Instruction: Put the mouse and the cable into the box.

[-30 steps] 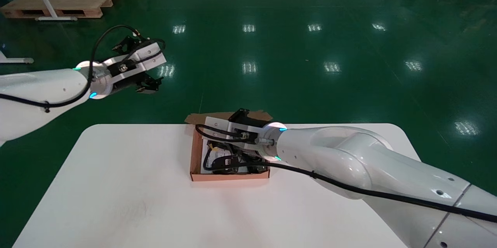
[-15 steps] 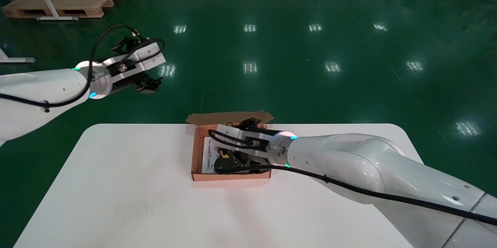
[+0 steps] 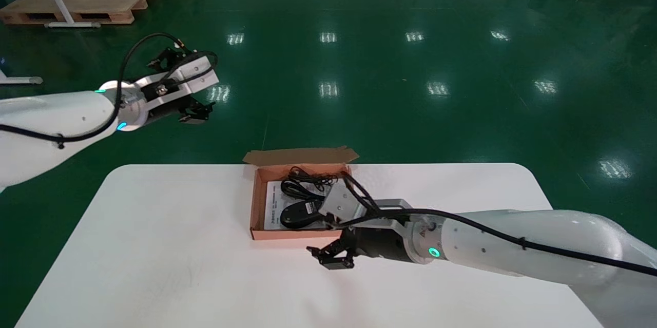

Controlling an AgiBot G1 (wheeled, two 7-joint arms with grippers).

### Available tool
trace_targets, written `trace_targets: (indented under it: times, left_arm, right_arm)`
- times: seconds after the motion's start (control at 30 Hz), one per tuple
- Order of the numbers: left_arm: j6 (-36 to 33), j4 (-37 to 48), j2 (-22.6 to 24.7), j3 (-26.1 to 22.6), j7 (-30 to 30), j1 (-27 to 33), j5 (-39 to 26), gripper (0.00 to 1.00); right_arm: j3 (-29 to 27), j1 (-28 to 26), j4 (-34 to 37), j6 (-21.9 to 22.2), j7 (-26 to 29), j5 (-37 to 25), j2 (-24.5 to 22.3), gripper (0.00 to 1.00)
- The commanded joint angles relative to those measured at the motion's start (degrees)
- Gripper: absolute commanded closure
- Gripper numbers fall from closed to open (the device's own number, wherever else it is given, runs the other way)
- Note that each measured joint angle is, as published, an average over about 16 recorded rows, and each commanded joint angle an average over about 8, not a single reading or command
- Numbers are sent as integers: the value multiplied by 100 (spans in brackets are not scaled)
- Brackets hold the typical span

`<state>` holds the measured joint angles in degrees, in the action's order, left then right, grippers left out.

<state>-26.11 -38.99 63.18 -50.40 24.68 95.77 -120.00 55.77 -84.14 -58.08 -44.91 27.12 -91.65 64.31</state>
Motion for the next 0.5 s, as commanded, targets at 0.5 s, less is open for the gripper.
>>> trace_targets:
  times: [0.5]
  left_arm:
    - [-1458,-849,-690,842,-338,-839,1909,0]
  right_arm:
    - [-1560,886,-608,-1600,-642,1954,-1149,0]
